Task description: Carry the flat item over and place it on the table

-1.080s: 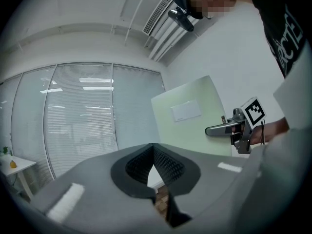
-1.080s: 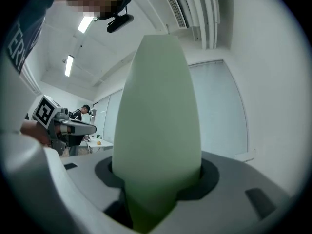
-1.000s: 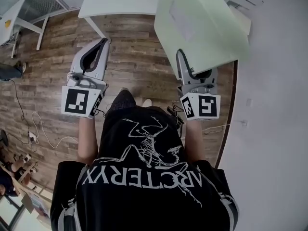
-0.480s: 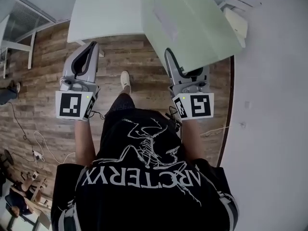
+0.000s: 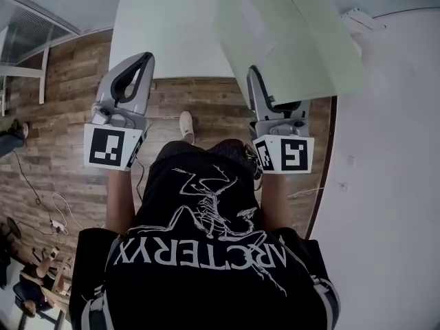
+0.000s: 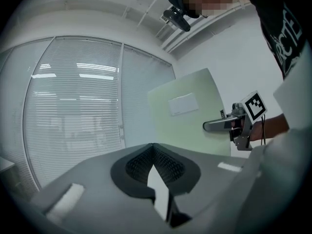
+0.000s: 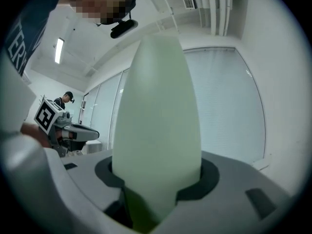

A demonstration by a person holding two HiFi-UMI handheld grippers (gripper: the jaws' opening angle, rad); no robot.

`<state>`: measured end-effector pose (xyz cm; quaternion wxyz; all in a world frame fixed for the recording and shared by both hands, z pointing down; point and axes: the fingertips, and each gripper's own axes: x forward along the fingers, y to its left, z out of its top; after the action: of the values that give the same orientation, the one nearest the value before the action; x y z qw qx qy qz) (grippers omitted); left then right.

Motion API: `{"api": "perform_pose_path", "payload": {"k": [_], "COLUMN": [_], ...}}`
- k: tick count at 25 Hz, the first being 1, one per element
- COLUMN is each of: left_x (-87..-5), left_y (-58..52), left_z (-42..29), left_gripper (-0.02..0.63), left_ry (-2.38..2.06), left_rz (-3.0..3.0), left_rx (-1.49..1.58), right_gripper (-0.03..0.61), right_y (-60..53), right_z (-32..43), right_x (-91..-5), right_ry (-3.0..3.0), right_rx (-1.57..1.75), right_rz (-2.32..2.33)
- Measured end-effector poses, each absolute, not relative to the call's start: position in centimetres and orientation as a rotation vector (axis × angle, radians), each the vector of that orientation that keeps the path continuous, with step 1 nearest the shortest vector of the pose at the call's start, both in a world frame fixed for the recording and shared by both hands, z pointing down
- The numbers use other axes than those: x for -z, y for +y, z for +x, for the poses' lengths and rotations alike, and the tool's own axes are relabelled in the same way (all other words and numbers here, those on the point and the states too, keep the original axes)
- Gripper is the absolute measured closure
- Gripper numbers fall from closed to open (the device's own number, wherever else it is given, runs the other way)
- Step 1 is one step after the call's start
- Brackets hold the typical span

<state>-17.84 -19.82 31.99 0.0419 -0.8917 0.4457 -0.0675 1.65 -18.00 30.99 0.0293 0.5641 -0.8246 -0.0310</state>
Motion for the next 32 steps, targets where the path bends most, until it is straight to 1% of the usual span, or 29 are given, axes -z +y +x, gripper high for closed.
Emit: {"api": "perform_pose_path", "payload": {"k": [8,16,21,27,32], "left_x": [-32.3,-31.8,-32.9,-33.3,-34.1], "left_y": [-22.2,-24.5,-25.3,-24.9,-24.0], "left_z": [-17.5,-15.6,-14.3,-14.5,-14.4], "left_gripper": [0.615,0.615,0.615,0.615,0.615], "left_ry": [1.420,1.484,1.516,1.553,1.604], "left_rz": [-2.709,-2.684,-2.680,-2.667,-2.657], "left_rx": [0.190,0.210,0.286,0.374,0.459], "right_gripper": [0.330,0.330,0.330,0.330,0.330], "right_y": [-21.6,-26.0,-29.7,-34.7,-36.9], "right_z": [2.4,4.4,6.3,7.1,7.5], "right_x": [-31.7,-33.3,-38.8,-47.5,-52.1], "right_ry": [-2.555,-2.559,-2.501,-2.370,-2.326], "right_rx": [0.063,0.069,0.038,-0.122,-0.174], "right_rz": [1.713,1.727,1.727,1.730,1.739]}}
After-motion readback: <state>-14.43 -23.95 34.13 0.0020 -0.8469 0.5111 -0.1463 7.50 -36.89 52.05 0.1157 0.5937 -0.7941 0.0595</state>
